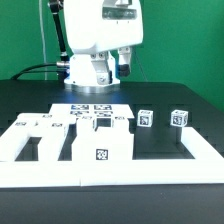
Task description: Assemble chair
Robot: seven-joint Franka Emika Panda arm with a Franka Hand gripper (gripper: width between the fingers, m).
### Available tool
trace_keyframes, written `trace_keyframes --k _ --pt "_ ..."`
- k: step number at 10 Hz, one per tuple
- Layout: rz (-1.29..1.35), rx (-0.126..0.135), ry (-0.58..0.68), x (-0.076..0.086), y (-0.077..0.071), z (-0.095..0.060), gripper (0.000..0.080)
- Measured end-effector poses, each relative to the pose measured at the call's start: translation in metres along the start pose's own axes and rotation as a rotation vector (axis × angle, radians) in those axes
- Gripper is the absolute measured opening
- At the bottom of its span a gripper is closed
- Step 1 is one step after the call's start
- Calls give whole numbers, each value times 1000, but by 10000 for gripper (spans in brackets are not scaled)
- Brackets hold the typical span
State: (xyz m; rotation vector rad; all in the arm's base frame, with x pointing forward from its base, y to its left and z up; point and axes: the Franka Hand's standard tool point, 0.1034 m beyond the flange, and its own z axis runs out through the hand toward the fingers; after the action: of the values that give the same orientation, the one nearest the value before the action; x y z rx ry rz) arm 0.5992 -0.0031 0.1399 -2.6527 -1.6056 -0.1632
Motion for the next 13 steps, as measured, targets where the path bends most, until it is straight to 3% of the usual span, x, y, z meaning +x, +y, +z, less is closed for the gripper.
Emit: trace_keyframes --k 8,10,11,13 --pt "26 2 -3 -1 -1 1 650" --pt "247 16 -9 4 -9 14 650" --pt "268 4 -1 3 -6 16 650" --pt "418 5 -2 4 -6 16 650"
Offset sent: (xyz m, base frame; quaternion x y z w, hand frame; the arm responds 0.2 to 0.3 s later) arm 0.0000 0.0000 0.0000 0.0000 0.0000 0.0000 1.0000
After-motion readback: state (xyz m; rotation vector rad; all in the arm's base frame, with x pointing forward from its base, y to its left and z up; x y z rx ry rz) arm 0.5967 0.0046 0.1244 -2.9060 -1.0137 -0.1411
